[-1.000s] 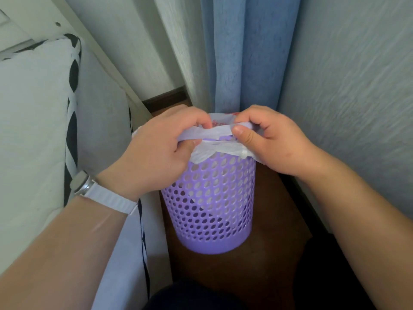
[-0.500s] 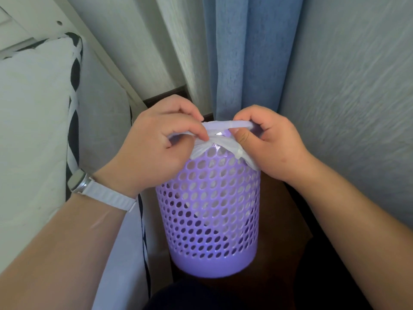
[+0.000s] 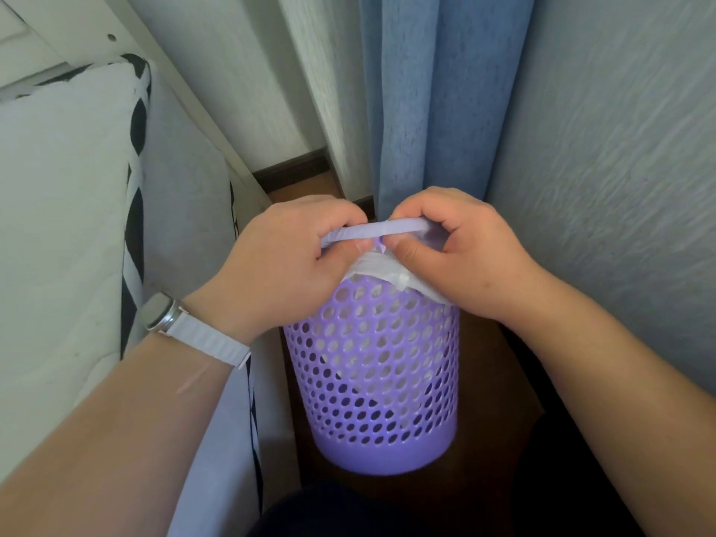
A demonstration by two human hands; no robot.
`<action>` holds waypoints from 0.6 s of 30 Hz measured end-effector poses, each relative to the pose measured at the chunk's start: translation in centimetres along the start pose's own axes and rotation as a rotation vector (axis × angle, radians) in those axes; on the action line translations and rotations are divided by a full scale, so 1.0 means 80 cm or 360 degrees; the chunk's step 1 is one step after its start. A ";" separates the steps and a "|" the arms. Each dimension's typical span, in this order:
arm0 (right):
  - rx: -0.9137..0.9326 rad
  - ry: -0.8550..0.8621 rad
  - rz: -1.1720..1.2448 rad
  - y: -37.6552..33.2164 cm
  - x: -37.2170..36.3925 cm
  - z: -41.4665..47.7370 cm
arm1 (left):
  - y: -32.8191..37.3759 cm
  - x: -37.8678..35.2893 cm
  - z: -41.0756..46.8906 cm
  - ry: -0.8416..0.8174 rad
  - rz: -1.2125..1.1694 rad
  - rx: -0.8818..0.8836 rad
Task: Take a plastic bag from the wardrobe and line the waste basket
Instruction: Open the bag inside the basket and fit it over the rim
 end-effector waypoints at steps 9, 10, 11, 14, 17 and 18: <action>0.0095 0.0063 -0.0055 0.020 0.036 0.010 | -0.004 0.010 0.002 0.0042 -0.0152 -0.0043; 0.0081 0.0111 -0.0077 0.020 0.033 0.008 | -0.005 0.010 0.002 0.0057 -0.0174 -0.0024; 0.0058 0.0155 -0.0099 0.019 0.031 0.007 | -0.005 0.012 0.001 0.0069 -0.0199 0.0001; 0.0010 0.0203 -0.0160 0.013 0.019 0.003 | 0.000 0.012 0.002 0.0033 -0.0175 -0.0019; 0.0062 0.0194 -0.0209 0.006 0.003 -0.001 | 0.015 0.003 0.004 -0.0006 -0.0015 -0.0172; 0.0077 0.0197 -0.0212 0.004 -0.001 -0.002 | 0.019 0.001 0.005 -0.0006 0.0043 -0.0204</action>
Point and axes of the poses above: each hand's wrist, its own z-axis towards the middle knuckle, its own x-axis out of the back of the hand, y = z × x, the point moved 3 cm from there along z, towards the middle knuckle, and after that the axes turned 4 degrees about y, right-handed, at the moved point
